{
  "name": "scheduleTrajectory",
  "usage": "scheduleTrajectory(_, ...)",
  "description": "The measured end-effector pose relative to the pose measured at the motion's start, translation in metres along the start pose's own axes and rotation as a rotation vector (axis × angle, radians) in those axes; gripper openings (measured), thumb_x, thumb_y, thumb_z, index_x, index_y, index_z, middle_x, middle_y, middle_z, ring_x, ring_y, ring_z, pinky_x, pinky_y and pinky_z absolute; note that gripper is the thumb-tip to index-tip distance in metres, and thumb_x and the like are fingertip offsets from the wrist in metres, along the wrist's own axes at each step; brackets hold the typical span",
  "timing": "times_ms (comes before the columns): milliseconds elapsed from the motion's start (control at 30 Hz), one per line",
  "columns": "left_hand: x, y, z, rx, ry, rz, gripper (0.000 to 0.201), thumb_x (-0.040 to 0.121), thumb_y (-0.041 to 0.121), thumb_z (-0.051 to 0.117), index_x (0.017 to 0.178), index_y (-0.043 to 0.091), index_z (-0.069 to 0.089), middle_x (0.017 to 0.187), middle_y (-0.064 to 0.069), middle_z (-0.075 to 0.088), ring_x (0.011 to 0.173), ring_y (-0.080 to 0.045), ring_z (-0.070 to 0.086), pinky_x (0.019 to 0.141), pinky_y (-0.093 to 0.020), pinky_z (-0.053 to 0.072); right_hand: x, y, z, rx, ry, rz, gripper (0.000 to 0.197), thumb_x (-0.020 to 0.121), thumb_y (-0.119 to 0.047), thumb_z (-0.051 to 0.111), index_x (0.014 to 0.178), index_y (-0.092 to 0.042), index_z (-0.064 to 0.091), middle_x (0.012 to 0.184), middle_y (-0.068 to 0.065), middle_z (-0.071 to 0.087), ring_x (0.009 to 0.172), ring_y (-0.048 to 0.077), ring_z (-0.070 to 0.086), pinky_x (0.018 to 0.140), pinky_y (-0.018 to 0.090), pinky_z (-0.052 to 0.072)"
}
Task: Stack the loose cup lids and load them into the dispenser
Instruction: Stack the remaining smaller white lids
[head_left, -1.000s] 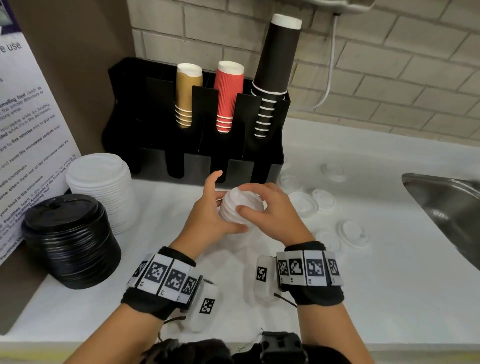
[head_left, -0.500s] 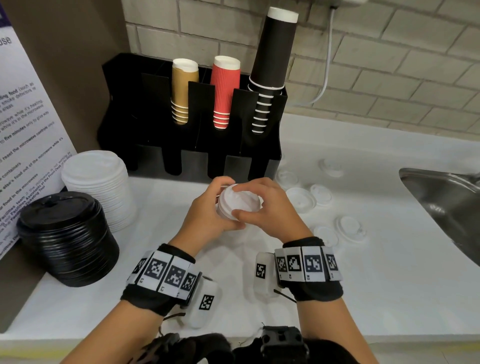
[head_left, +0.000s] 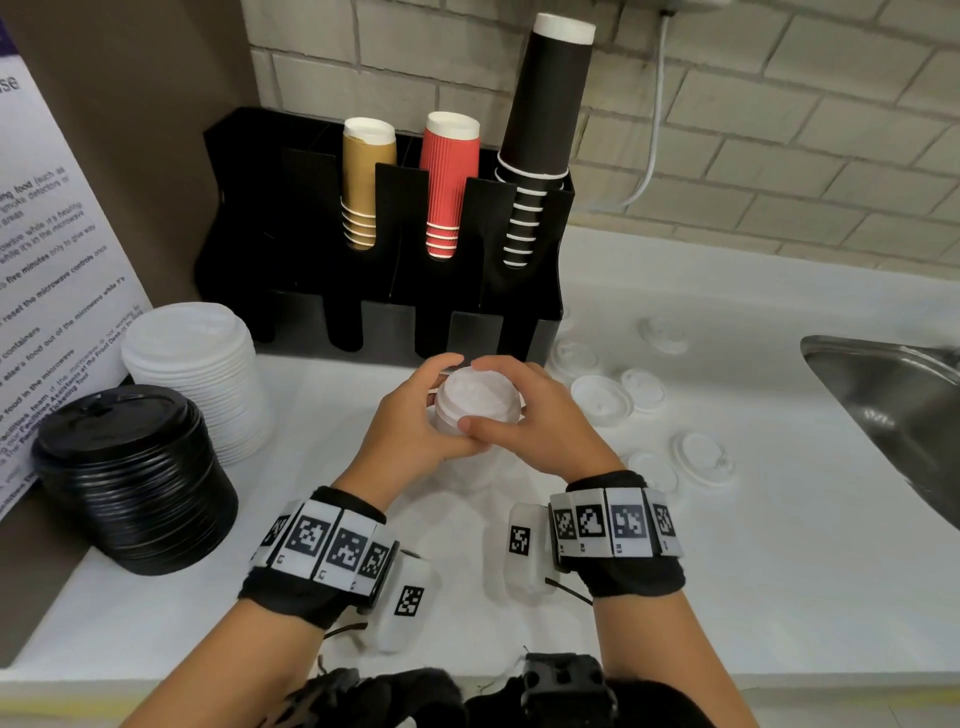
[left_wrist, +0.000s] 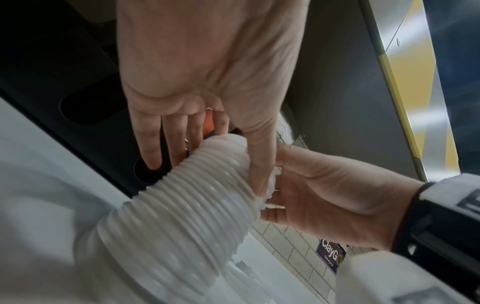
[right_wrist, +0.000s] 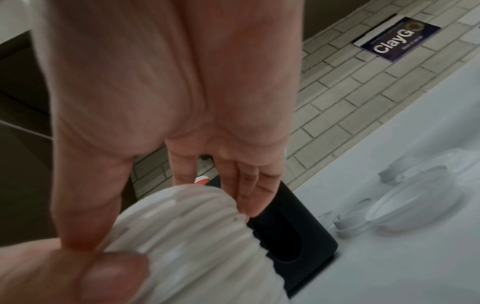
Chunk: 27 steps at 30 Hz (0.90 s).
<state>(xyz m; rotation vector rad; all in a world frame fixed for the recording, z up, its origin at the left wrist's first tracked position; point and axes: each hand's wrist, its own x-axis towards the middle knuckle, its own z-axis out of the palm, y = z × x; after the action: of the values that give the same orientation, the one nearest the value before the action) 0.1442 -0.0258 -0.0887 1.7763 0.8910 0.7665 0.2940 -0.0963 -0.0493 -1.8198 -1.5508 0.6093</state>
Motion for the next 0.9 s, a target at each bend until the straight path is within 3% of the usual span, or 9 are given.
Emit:
scheduleTrajectory(133, 0.003, 0.000, -0.002, 0.018, -0.013, -0.028, 0.095, 0.064, 0.022, 0.091, 0.142, 0.030, 0.037, 0.123, 0.008, 0.054, 0.110, -0.010, 0.052, 0.078, -0.010, 0.039, 0.002, 0.002, -0.002, 0.068, 0.015, 0.017, 0.059, 0.078, -0.027, 0.079, 0.130, -0.028, 0.051, 0.129, -0.001, 0.048, 0.119, 0.018, 0.046, 0.099, 0.039, 0.046)
scheduleTrajectory(267, 0.005, 0.001, -0.003, 0.025, -0.030, -0.043, 0.101, 0.063, 0.021, 0.091, 0.145, 0.029, 0.033, 0.125, 0.007, 0.053, 0.113, -0.013, 0.050, 0.080, -0.010, 0.037, 0.000, 0.004, -0.003, 0.107, -0.004, 0.011, 0.055, 0.078, -0.024, 0.078, 0.127, -0.029, 0.054, 0.128, -0.004, 0.049, 0.118, 0.014, 0.047, 0.100, 0.040, 0.046)
scheduleTrajectory(400, 0.006, 0.002, -0.003, 0.025, -0.039, -0.042, 0.098, 0.063, 0.020, 0.091, 0.143, 0.029, 0.035, 0.123, 0.010, 0.053, 0.110, -0.009, 0.051, 0.078, -0.008, 0.038, 0.001, 0.005, -0.003, 0.129, -0.011, -0.027, 0.051, 0.076, -0.020, 0.080, 0.121, -0.034, 0.059, 0.124, -0.010, 0.049, 0.118, 0.010, 0.046, 0.099, 0.039, 0.046)
scheduleTrajectory(533, 0.004, 0.004, -0.003, 0.007, -0.043, 0.019, 0.073, 0.065, 0.019, 0.089, 0.123, 0.039, 0.050, 0.111, 0.023, 0.057, 0.101, 0.009, 0.053, 0.073, -0.004, 0.044, 0.002, 0.007, -0.002, 0.161, -0.005, -0.005, 0.044, 0.076, -0.020, 0.081, 0.115, -0.030, 0.062, 0.122, -0.008, 0.051, 0.118, 0.014, 0.048, 0.096, 0.040, 0.049)
scheduleTrajectory(667, 0.003, 0.004, -0.002, 0.025, -0.057, 0.043, 0.063, 0.068, 0.021, 0.088, 0.120, 0.037, 0.056, 0.119, 0.015, 0.057, 0.108, 0.000, 0.052, 0.082, -0.012, 0.044, -0.001, 0.017, -0.009, 0.173, -0.027, 0.040, 0.035, 0.078, -0.031, 0.078, 0.107, -0.034, 0.058, 0.121, -0.012, 0.057, 0.118, 0.012, 0.050, 0.086, 0.021, 0.044)
scheduleTrajectory(733, 0.005, 0.004, -0.002, 0.034, -0.074, 0.008, 0.061, 0.068, 0.018, 0.088, 0.115, 0.040, 0.057, 0.123, 0.010, 0.054, 0.110, -0.009, 0.051, 0.084, -0.018, 0.044, -0.004, 0.027, -0.019, 0.101, 0.063, 0.136, 0.027, 0.084, -0.039, 0.071, 0.106, -0.036, 0.056, 0.122, -0.011, 0.056, 0.119, 0.013, 0.049, 0.090, 0.020, 0.040)
scheduleTrajectory(800, 0.005, 0.006, -0.002, 0.040, -0.099, -0.020, 0.057, 0.069, 0.015, 0.087, 0.107, 0.043, 0.055, 0.126, 0.006, 0.051, 0.113, -0.016, 0.048, 0.087, -0.025, 0.044, -0.007, 0.042, -0.034, -0.126, 0.106, 0.349, 0.034, 0.089, -0.046, 0.061, 0.119, -0.031, 0.053, 0.132, 0.001, 0.050, 0.126, 0.024, 0.044, 0.102, 0.036, 0.039)
scheduleTrajectory(833, 0.005, 0.007, -0.001, 0.041, -0.107, -0.025, 0.055, 0.070, 0.014, 0.086, 0.105, 0.043, 0.054, 0.127, 0.005, 0.051, 0.114, -0.018, 0.048, 0.091, -0.028, 0.045, -0.010, 0.050, -0.041, -0.245, 0.078, 0.475, 0.043, 0.091, -0.047, 0.057, 0.129, -0.029, 0.049, 0.137, 0.007, 0.045, 0.129, 0.030, 0.040, 0.105, 0.043, 0.037)
scheduleTrajectory(900, 0.004, 0.010, 0.000, 0.038, -0.118, -0.027, 0.052, 0.072, 0.014, 0.085, 0.105, 0.039, 0.054, 0.127, 0.002, 0.049, 0.115, -0.020, 0.048, 0.097, -0.033, 0.045, -0.017, 0.064, -0.051, -0.405, 0.000, 0.678, 0.054, 0.092, -0.044, 0.055, 0.141, -0.028, 0.039, 0.142, 0.011, 0.039, 0.132, 0.037, 0.034, 0.105, 0.048, 0.035)
